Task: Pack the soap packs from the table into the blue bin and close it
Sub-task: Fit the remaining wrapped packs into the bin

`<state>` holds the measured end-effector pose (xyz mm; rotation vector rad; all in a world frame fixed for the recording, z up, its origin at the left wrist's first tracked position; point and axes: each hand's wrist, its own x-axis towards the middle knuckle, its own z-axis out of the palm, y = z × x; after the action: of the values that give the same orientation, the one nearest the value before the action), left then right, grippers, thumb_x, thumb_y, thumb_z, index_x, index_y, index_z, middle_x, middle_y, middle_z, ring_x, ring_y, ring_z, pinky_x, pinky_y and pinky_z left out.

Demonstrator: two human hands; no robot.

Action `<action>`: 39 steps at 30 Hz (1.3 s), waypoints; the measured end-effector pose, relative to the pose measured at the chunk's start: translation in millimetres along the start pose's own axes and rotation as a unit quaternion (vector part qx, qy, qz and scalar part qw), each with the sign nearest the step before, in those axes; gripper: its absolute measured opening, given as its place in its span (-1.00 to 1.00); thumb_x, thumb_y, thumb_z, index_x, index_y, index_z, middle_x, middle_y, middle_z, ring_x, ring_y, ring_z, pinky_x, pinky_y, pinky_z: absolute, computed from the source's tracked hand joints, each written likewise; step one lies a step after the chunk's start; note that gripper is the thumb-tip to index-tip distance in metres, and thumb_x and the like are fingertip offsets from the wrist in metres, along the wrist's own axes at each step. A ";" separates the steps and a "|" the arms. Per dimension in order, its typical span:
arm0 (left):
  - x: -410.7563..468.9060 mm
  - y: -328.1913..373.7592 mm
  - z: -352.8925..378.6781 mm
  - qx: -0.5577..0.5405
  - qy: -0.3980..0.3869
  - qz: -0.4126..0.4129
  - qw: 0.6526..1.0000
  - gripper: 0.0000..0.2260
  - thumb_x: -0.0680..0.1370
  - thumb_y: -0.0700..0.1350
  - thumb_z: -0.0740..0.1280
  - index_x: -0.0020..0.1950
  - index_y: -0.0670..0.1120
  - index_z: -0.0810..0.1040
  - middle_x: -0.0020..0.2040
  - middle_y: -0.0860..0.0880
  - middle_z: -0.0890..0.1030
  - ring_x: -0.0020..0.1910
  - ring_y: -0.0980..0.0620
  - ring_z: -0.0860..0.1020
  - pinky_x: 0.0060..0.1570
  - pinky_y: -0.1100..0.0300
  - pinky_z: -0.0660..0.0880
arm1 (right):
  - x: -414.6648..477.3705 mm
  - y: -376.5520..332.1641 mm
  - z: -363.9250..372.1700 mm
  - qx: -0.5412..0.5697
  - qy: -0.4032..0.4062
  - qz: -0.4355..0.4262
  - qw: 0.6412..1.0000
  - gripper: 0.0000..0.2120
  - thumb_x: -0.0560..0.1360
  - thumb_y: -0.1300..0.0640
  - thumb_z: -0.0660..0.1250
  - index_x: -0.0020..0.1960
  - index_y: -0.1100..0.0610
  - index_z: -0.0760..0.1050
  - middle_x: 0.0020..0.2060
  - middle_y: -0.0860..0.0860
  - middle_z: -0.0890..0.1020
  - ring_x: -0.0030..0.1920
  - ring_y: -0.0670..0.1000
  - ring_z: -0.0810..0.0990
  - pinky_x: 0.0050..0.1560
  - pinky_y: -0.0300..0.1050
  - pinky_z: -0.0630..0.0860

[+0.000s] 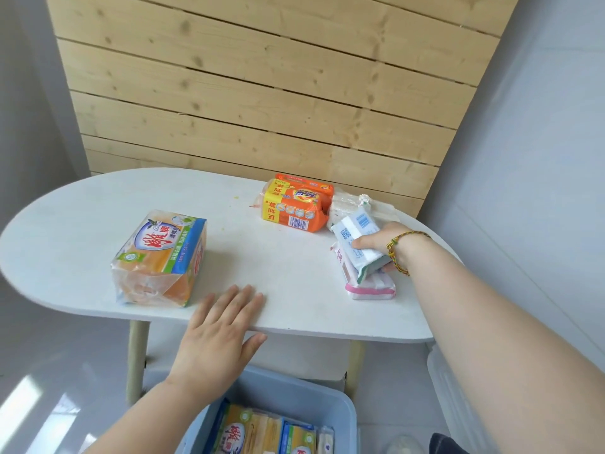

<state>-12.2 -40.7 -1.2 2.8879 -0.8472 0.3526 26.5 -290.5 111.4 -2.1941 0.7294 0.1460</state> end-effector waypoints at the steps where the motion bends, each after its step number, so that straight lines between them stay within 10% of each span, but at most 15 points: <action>1: -0.6 -0.1 -1.8 -0.005 -0.004 0.005 1.000 -0.30 0.58 0.11 -0.29 0.06 -0.10 0.64 0.03 -0.06 0.69 0.01 -0.08 0.65 0.13 0.10 0.22 | -1.6 0.3 1.1 0.010 0.008 -0.015 1.000 -0.67 0.42 0.18 0.38 0.17 0.18 0.48 0.04 0.15 0.59 -0.06 0.12 0.54 -0.16 -0.09 0.48; 11: -29.4 -9.1 0.5 -0.134 0.133 0.113 0.976 -0.55 0.58 0.05 0.02 -0.18 -0.07 0.67 -0.24 0.03 0.68 -0.19 0.07 0.57 -0.12 0.22 0.38 | -63.6 25.5 17.5 0.091 -0.009 -0.225 0.970 -0.74 0.35 0.30 0.44 -0.06 0.08 0.45 -0.12 0.00 0.60 -0.13 -0.02 0.56 -0.11 -0.17 0.51; 16: -50.0 -16.4 30.8 -0.145 -0.058 0.048 0.987 -0.90 0.48 -0.13 0.35 -0.07 -0.05 0.64 -0.11 0.02 0.67 -0.10 -0.01 0.63 -0.20 0.25 0.54 | -98.8 59.2 36.9 0.007 -0.140 -0.260 0.955 -0.63 0.31 0.37 0.44 -0.16 -0.05 0.41 -0.19 -0.11 0.57 -0.15 -0.11 0.55 -0.05 -0.27 0.50; 19: -55.0 -26.1 68.3 -0.152 -0.240 -0.096 0.954 -0.66 0.59 -0.02 0.12 0.37 0.03 0.32 0.36 0.05 0.40 0.31 0.03 0.39 0.20 0.15 0.41 | -103.9 84.6 65.5 -0.065 -0.176 -0.244 0.952 -0.63 0.31 0.31 0.43 -0.19 -0.12 0.39 -0.23 -0.17 0.54 -0.22 -0.18 0.53 -0.16 -0.35 0.48; 24: -52.3 -22.2 117.7 -0.216 -0.333 -0.217 0.892 -0.54 0.59 -0.09 0.12 0.47 0.00 0.07 0.46 -0.05 0.24 0.32 -0.07 0.38 0.21 0.09 0.38 | -75.6 135.7 140.6 -0.166 -0.154 -0.184 0.957 -0.70 0.37 0.23 0.35 0.07 0.02 0.45 -0.04 -0.04 0.57 -0.08 -0.03 0.53 -0.13 -0.20 0.48; 35: -54.6 -24.5 176.4 -0.182 -0.349 -0.261 0.881 -0.36 0.52 -0.29 0.13 0.48 0.10 -0.07 0.50 0.05 0.13 0.30 -0.05 0.42 0.18 0.16 0.44 | -0.3 197.4 261.4 -0.276 -0.004 -0.162 0.947 -0.61 0.51 0.14 0.18 0.32 -0.03 0.34 0.24 -0.07 0.51 0.23 0.01 0.36 0.18 -0.16 0.28; 39: -54.9 -30.6 182.0 -0.178 -0.346 -0.267 0.881 -0.29 0.49 -0.37 0.14 0.50 0.09 -0.10 0.54 0.09 0.00 0.32 -0.01 0.41 0.15 0.18 0.47 | 1.1 189.5 289.1 -0.297 0.040 -0.191 0.935 -0.57 0.10 0.19 0.57 -0.05 -0.01 0.63 -0.17 0.02 0.66 -0.12 0.04 0.59 -0.16 -0.26 0.53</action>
<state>-5.8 -17.7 -192.3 2.7078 -0.0903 -0.8365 -38.4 -177.4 -208.7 -2.8913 0.3000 0.0835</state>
